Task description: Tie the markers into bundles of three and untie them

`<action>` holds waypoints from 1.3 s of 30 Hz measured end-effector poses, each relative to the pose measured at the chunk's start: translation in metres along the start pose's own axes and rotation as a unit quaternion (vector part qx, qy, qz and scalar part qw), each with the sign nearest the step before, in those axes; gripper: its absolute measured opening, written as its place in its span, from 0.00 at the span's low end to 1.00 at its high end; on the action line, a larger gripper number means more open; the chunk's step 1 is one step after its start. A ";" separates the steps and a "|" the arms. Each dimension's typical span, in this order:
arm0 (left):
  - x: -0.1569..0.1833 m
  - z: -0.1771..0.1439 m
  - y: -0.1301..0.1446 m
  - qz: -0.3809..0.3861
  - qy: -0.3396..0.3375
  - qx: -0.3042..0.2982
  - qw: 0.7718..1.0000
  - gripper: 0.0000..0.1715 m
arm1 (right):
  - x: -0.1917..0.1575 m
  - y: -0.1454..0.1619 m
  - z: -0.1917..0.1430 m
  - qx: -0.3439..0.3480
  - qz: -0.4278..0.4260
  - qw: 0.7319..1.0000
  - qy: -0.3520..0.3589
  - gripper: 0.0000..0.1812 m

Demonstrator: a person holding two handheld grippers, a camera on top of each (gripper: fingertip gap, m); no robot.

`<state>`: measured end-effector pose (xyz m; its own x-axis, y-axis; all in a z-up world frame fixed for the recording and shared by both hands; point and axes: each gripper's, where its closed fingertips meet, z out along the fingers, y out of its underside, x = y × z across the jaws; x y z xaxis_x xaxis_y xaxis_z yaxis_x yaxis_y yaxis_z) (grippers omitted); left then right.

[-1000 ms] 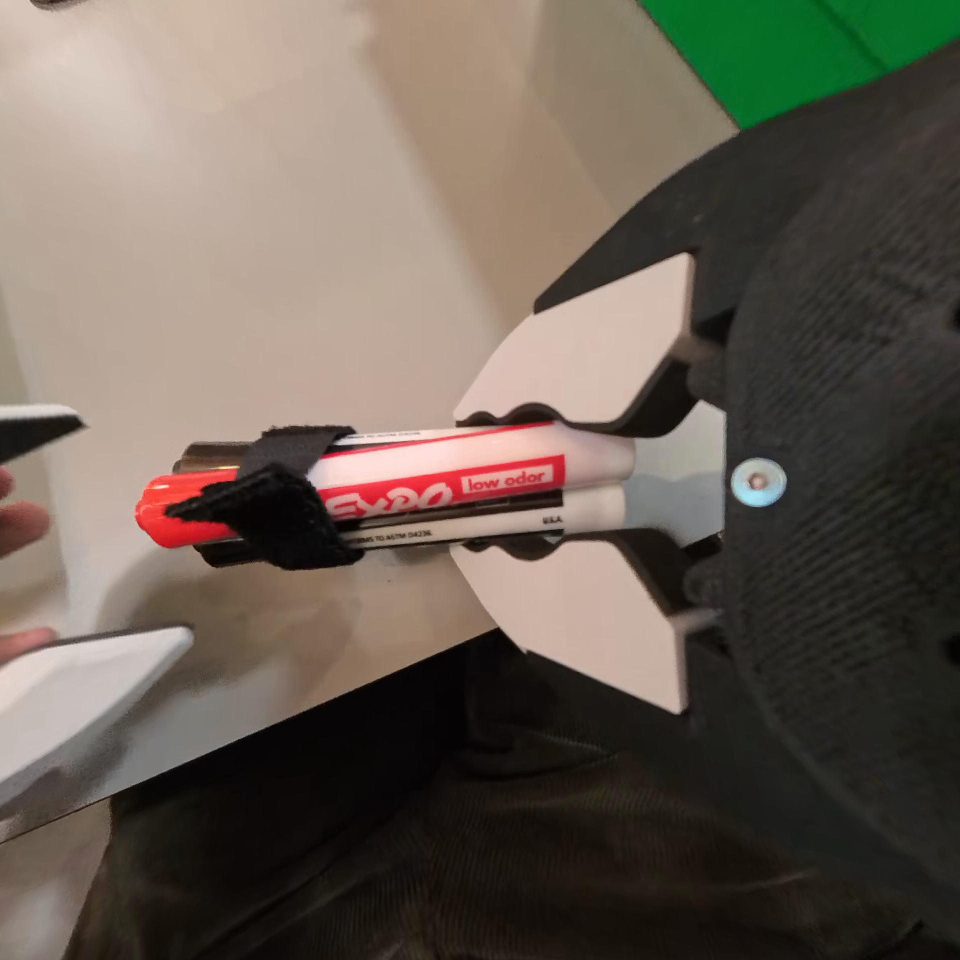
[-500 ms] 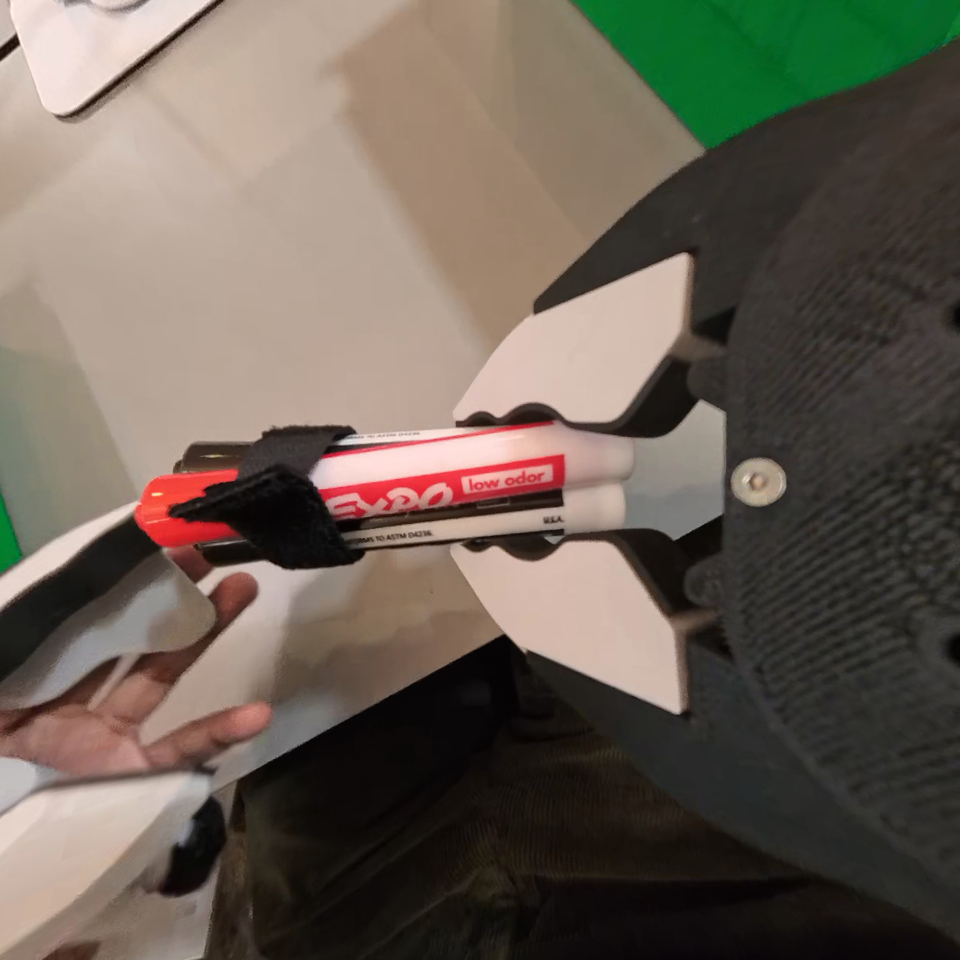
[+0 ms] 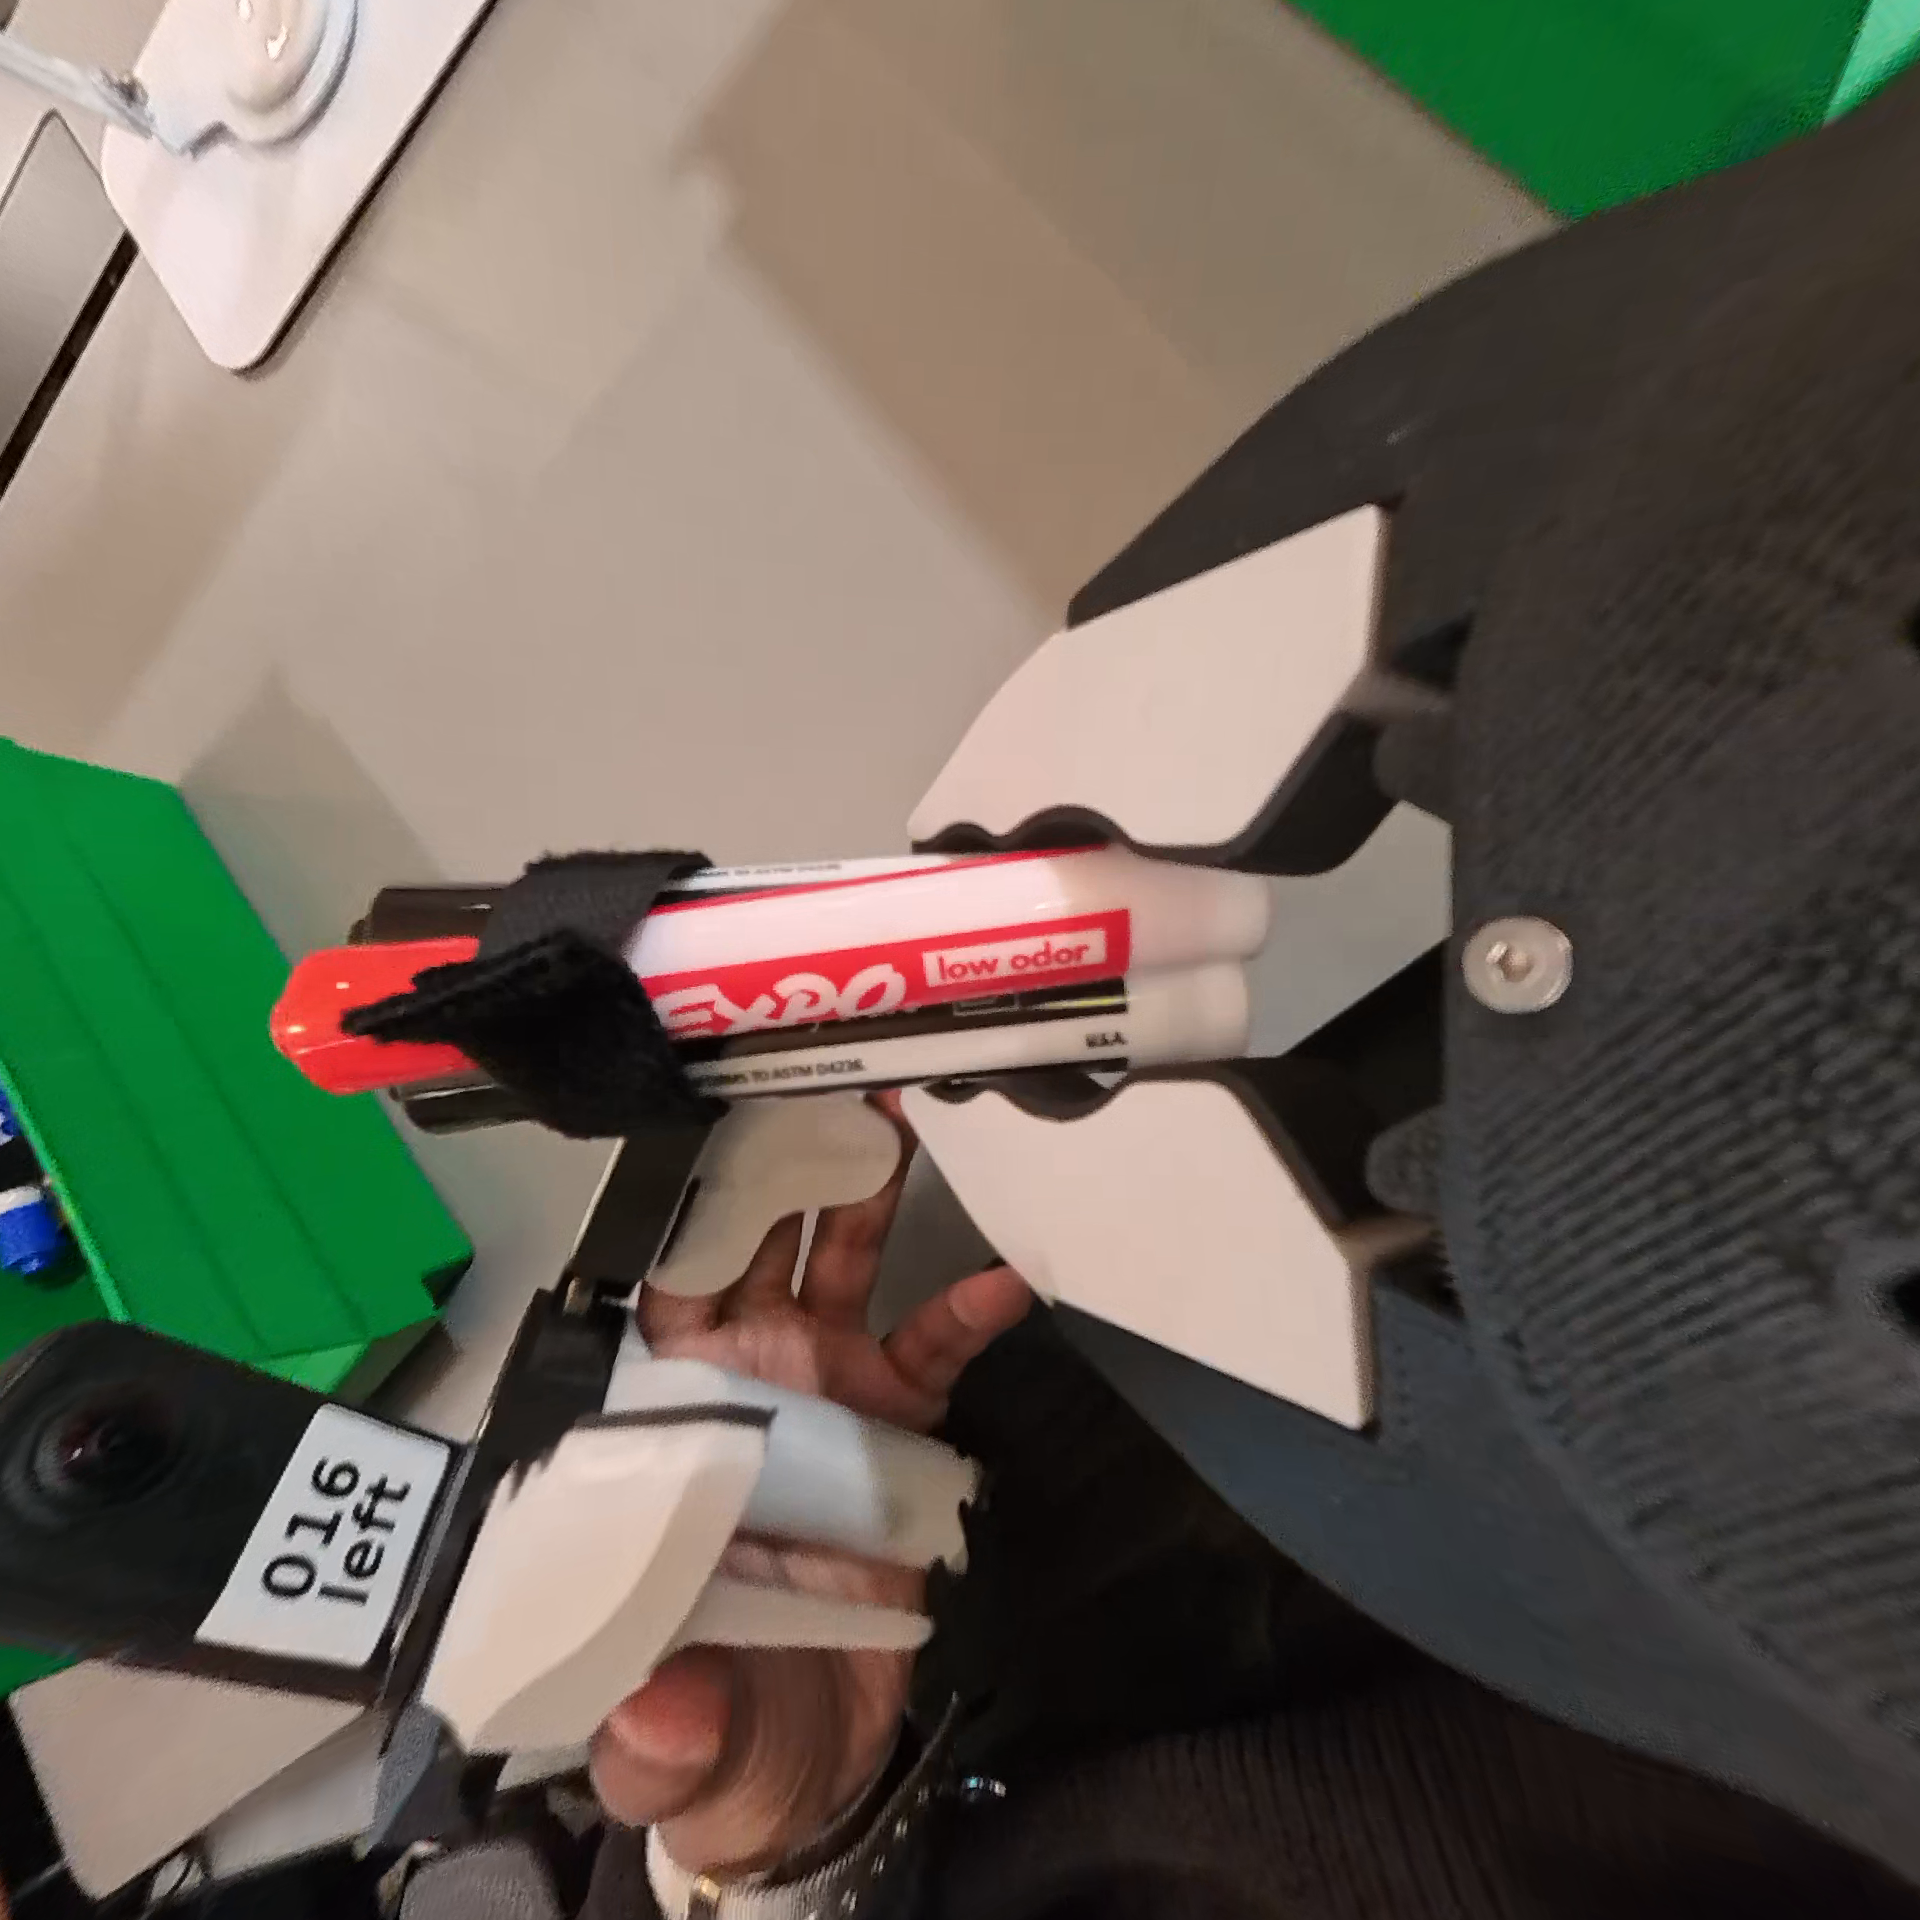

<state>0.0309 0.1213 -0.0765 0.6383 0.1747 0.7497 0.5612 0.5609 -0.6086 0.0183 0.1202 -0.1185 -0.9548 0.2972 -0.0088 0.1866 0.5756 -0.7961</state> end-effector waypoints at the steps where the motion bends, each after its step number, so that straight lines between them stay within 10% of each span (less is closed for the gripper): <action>1: 0.003 0.001 0.000 0.002 0.007 -0.002 1.000 0.52 | -0.003 -0.001 0.000 0.002 0.002 1.000 -0.008 0.21; 39: 0.001 -0.005 -0.010 -0.004 0.011 0.015 1.000 0.21 | -0.039 -0.012 0.005 0.035 0.073 0.989 -0.124 0.29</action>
<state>0.0281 0.1120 -0.0707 0.6453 0.1525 0.7485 0.5506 0.5863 -0.5942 0.0521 0.0983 -0.1117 -0.9480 0.1716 -0.2681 0.3181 0.4833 -0.8156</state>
